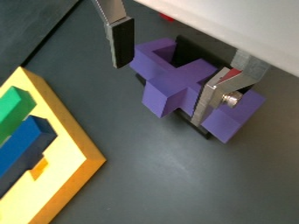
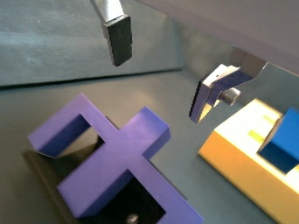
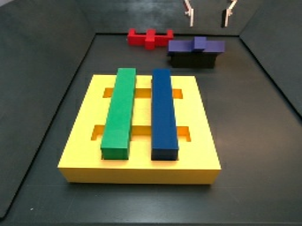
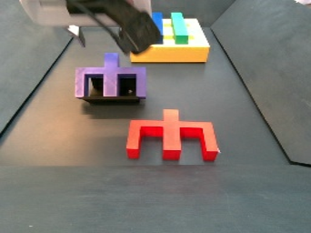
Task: Pick up the purple object. Move up. Place the purple object on the fixture. Regrasp the purple object. Move to above the board. Insert the purple object.
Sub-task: Regrasp the purple object.
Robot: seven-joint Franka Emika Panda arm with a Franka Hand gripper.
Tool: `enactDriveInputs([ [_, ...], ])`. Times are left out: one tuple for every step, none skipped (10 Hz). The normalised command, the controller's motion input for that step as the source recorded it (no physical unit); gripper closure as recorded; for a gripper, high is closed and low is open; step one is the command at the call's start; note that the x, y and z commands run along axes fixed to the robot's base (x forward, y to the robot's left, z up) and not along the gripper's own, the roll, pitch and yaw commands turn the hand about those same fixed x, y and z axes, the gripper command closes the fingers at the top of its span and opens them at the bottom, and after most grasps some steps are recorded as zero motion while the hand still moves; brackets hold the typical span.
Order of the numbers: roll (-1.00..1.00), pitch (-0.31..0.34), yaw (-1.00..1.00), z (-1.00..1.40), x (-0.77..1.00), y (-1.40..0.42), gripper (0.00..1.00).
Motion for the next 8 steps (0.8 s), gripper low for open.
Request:
enactDriveInputs([
  [1.0,0.0,0.0,0.0,0.0,0.0,0.0],
  [1.0,0.0,0.0,0.0,0.0,0.0,0.0],
  [1.0,0.0,0.01,-0.04,0.0,0.0,0.0],
  [1.0,0.0,0.09,-0.03,0.0,-0.09,0.0],
  [1.0,0.0,0.11,0.0,0.0,-0.12,0.0],
  [1.0,0.0,0.11,0.0,-0.01,-0.14,0.0],
  [1.0,0.0,0.09,0.0,-0.07,-0.17,0.0],
  [1.0,0.0,0.02,0.0,0.0,-0.21,0.0],
])
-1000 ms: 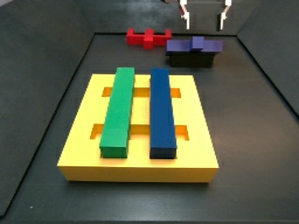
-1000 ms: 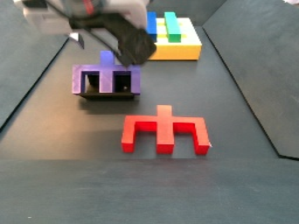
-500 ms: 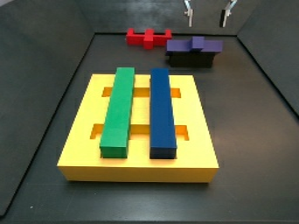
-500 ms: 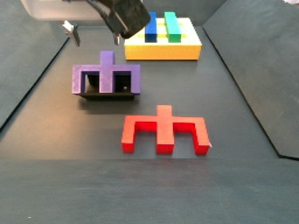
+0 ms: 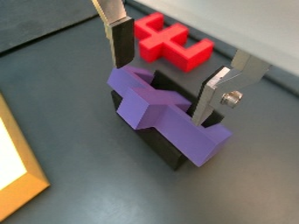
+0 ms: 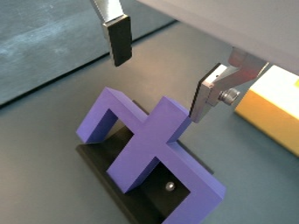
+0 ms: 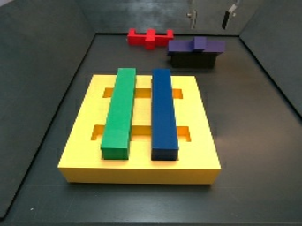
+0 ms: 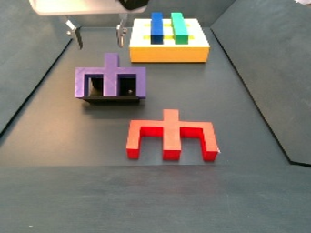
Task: Pick up the purple object. Move up. Place the purple object on the fixture. Regrasp the purple object. Move to above the board. Insert the purple object.
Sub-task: Regrasp the purple object.
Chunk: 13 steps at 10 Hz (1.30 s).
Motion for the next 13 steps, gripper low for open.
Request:
enactDriveInputs([
  [1.0,-0.023,0.01,-0.03,-0.02,-0.21,0.0],
  [1.0,-0.043,0.01,-0.06,-0.06,-0.21,0.0],
  [1.0,-0.051,0.01,-0.06,-0.06,-0.21,0.0],
  [1.0,-0.051,0.0,-0.04,-0.03,-0.19,0.0],
  [1.0,-0.051,0.0,-0.05,-0.03,-0.21,0.0],
  [1.0,-0.049,0.0,-0.07,-0.03,-0.19,0.0],
  [1.0,-0.043,0.01,-0.13,0.0,-0.15,0.0],
  [1.0,-0.04,0.06,-0.23,0.0,-0.09,0.0],
  [0.77,0.0,0.06,-0.36,0.0,0.0,0.0],
  [0.77,0.0,0.07,-0.4,0.0,0.0,0.0],
  [0.8,0.0,0.1,-0.36,-0.1,0.0,0.0],
  [0.86,0.0,0.1,-0.26,-0.01,0.0,0.0],
  [0.89,0.0,0.07,-0.21,0.0,0.0,0.0],
])
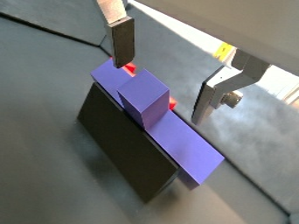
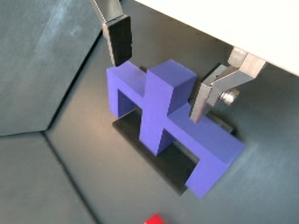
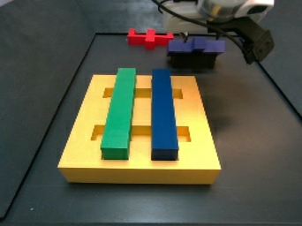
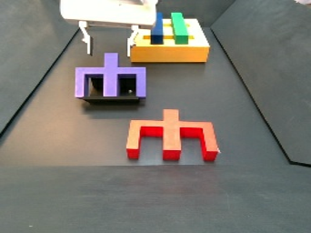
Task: Pick up the purple object. Move up. Place the purple object on the fixture. Regrasp the purple object. Move to above the board. Insert the purple object.
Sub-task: Regrasp the purple object.
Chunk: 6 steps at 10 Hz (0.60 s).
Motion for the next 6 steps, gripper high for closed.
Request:
enactDriveInputs([
  [1.0,0.046,0.03,-0.07,0.03,0.0,0.0],
  [1.0,0.063,0.01,-0.06,0.07,0.0,0.0],
  [0.91,0.009,0.0,-0.19,0.06,-0.03,0.0],
  [0.64,0.0,0.0,-0.14,0.0,-0.08,0.0],
  [0.48,0.0,0.0,-0.13,0.0,-0.07,0.0],
  [0.01,0.0,0.0,0.0,0.0,0.0,0.0],
])
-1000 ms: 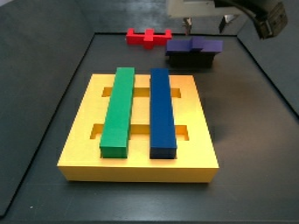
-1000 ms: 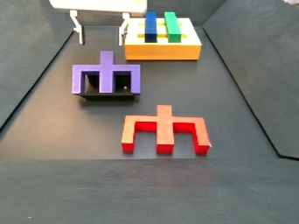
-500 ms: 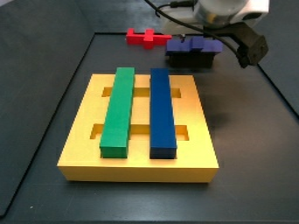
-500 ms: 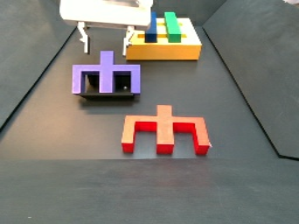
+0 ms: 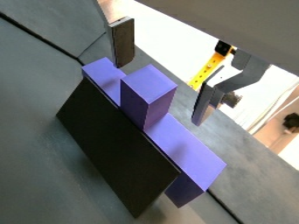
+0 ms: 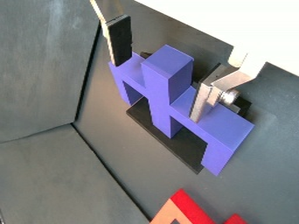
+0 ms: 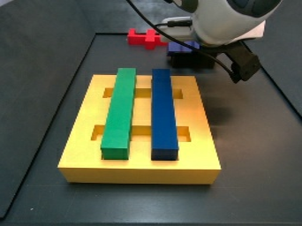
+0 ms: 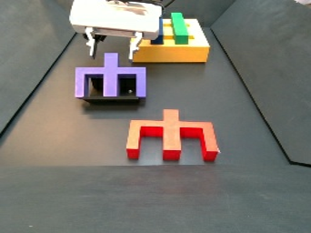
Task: Pick up the purple object. Move up. Place the purple object on the fixture. Regrasp the purple object. Move to above the board. Insert the purple object.
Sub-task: Regrasp the purple object.
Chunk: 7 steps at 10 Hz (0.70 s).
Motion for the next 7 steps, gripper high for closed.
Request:
enactDriveInputs([
  [0.12,0.0,0.0,-0.12,0.0,0.0,0.0],
  [-0.05,0.131,0.0,-0.25,0.06,0.0,0.0],
  [-0.27,0.174,0.03,-0.23,0.15,0.04,0.0],
  [-0.32,0.163,0.03,-0.22,0.15,0.04,0.0],
  [-0.32,0.129,0.0,-0.09,0.09,0.06,0.0],
  [-0.3,0.134,0.03,0.0,0.06,0.06,0.0],
  [0.0,0.003,0.0,-0.07,0.0,0.0,0.0],
])
